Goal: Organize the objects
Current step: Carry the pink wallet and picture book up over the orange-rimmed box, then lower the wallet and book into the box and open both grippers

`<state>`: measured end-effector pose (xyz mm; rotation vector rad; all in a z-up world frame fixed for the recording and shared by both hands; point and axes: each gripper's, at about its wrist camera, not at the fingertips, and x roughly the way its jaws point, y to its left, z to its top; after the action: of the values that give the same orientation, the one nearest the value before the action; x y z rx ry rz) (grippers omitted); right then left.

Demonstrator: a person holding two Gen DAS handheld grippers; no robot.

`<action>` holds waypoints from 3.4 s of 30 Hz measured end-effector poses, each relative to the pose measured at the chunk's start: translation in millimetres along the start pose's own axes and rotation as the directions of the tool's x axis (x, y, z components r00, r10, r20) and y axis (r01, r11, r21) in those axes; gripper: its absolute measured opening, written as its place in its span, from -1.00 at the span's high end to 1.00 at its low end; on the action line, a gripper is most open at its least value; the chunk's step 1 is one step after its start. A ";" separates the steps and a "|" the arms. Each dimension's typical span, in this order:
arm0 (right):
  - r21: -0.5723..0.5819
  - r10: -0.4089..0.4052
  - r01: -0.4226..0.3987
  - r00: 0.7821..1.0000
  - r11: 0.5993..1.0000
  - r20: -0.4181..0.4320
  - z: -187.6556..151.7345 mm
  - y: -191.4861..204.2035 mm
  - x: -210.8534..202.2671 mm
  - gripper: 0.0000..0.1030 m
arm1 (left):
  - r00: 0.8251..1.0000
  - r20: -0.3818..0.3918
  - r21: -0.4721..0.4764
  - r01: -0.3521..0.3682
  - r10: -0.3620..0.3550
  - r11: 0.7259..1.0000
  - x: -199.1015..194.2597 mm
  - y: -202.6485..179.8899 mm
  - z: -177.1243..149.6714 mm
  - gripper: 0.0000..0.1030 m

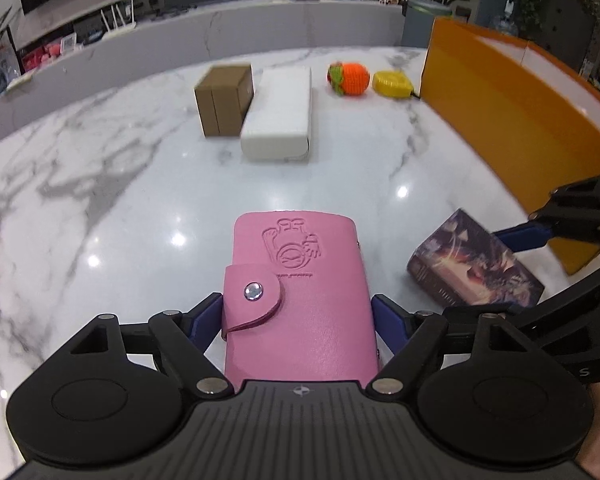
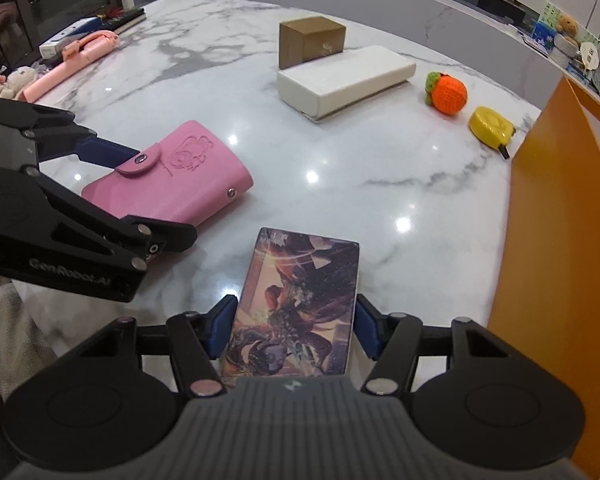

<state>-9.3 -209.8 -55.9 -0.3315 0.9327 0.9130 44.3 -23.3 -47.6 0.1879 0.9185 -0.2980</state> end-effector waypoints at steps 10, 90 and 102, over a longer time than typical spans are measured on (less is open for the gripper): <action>-0.021 0.034 -0.032 0.993 0.999 0.111 28.8 -12.9 -35.6 -0.22 | 0.996 0.092 -0.021 -0.005 0.007 1.000 -37.6 -0.3 36.7 -0.77; 0.439 -0.254 0.118 0.930 0.891 0.265 21.9 -287.6 -54.7 -0.39 | 0.997 0.000 0.393 0.070 -0.076 0.917 105.7 -229.7 196.9 -0.80; 0.435 -0.263 0.102 0.908 0.895 0.327 22.3 -285.3 -70.8 -0.40 | 0.992 0.066 0.346 0.077 -0.106 0.935 82.7 -219.2 202.2 -0.81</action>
<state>210.2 -403.6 -21.7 0.1169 0.6940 0.5545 170.7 -301.9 -1.0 0.4525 0.7880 -0.5495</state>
